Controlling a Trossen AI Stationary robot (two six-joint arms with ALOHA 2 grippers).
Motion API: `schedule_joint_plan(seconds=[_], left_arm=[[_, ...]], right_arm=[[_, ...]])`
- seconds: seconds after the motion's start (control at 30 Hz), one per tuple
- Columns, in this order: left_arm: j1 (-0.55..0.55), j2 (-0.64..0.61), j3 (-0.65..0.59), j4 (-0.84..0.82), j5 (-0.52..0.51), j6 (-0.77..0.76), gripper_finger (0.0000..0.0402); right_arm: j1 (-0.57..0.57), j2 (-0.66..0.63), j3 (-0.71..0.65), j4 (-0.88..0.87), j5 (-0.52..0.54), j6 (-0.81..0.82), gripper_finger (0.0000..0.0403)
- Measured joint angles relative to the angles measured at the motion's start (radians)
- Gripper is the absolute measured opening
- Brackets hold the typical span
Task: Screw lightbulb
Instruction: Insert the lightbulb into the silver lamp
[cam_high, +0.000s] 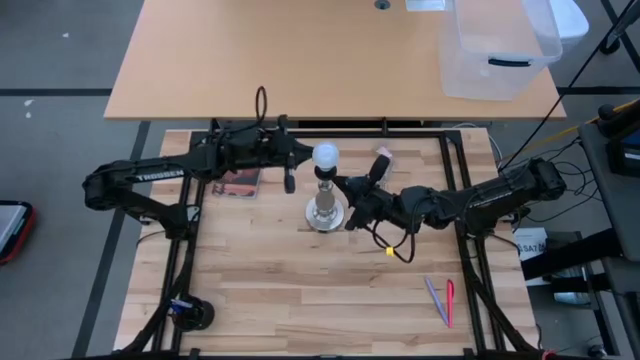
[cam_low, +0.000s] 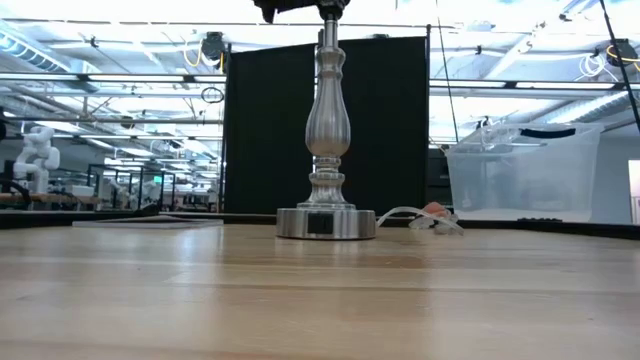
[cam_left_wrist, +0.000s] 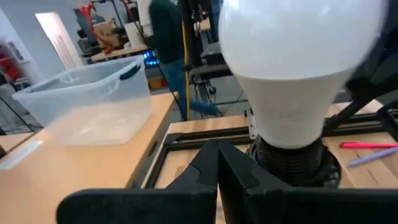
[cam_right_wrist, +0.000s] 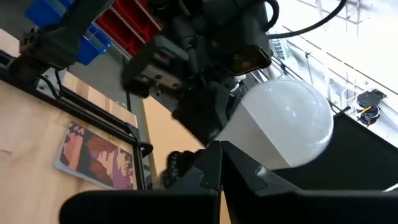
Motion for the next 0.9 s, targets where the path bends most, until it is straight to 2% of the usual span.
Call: schedule_joint_plan(seconds=[0.27, 0.53, 0.67, 0.8, 0.9], left_arm=[[-0.047, -0.085, 0.001, -0.029, 0.019, 0.046, 0.0002], [-0.116, -0.091, 0.001, -0.05, 0.023, 0.091, 0.0002], [-0.135, -0.092, 0.001, -0.042, 0.023, 0.101, 0.0002], [-0.14, -0.082, 0.001, 0.0, 0.023, 0.104, 0.0002], [-0.14, -0.075, 0.001, 0.003, 0.023, 0.109, 0.0002]], right_arm=[[0.008, 0.0, 0.0, -0.001, 0.053, 0.0, 0.0], [-0.068, -0.001, 0.0, 0.0, 0.104, -0.017, 0.0], [-0.113, -0.001, 0.0, 0.029, 0.082, -0.048, 0.0], [-0.153, -0.002, 0.0, 0.068, -0.029, -0.057, 0.0], [-0.172, -0.002, 0.0, 0.097, -0.056, -0.058, 0.0]])
